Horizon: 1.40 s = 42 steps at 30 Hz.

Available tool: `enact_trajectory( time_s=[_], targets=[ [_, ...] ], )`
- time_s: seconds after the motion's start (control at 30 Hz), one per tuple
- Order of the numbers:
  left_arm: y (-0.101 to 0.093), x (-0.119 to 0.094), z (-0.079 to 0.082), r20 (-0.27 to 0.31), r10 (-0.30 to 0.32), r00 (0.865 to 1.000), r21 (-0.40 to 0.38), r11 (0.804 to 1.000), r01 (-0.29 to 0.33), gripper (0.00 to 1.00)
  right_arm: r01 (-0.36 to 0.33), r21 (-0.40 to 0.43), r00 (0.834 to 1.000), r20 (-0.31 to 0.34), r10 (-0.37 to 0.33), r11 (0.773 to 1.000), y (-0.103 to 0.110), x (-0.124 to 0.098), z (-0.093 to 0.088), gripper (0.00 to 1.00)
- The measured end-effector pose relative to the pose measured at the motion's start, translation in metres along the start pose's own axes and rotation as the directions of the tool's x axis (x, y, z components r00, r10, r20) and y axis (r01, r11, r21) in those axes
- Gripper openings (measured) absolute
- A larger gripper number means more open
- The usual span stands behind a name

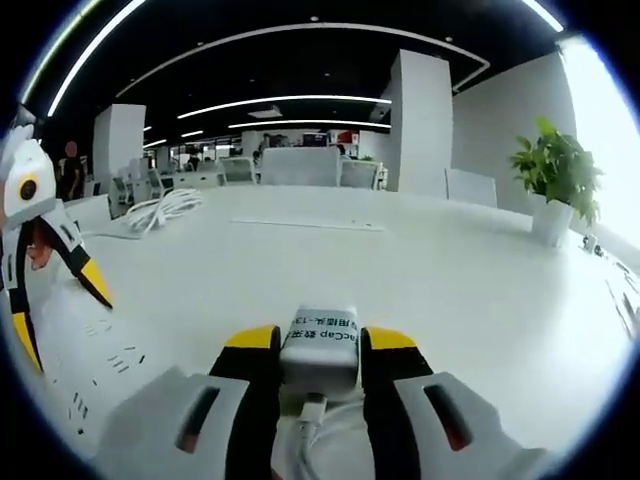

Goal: Straighten the power strip on the desk, plug the charger into it

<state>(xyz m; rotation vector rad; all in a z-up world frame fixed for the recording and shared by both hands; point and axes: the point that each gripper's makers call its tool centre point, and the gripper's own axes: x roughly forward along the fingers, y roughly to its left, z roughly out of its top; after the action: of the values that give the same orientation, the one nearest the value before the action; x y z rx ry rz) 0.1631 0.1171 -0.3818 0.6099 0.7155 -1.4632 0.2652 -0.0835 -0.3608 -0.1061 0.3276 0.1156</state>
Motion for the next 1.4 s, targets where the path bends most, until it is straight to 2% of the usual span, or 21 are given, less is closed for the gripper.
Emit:
enact_trajectory(
  time_s=[0.47,1.4],
  targets=[
    [0.0002,0.0002,0.0002,-0.001,0.001,1.000,-0.001,1.000,-0.001,0.73,0.004,-0.027,1.000,0.003,-0.004,1.000,-0.0002,0.0006,0.0003,0.30],
    [-0.0006,0.0009,0.0006,0.002,0.002,1.000,-0.002,1.000,-0.002,0.73,-0.007,-0.029,1.000,0.011,0.007,1.000,0.0000,0.0005,-0.0004,0.29]
  ],
)
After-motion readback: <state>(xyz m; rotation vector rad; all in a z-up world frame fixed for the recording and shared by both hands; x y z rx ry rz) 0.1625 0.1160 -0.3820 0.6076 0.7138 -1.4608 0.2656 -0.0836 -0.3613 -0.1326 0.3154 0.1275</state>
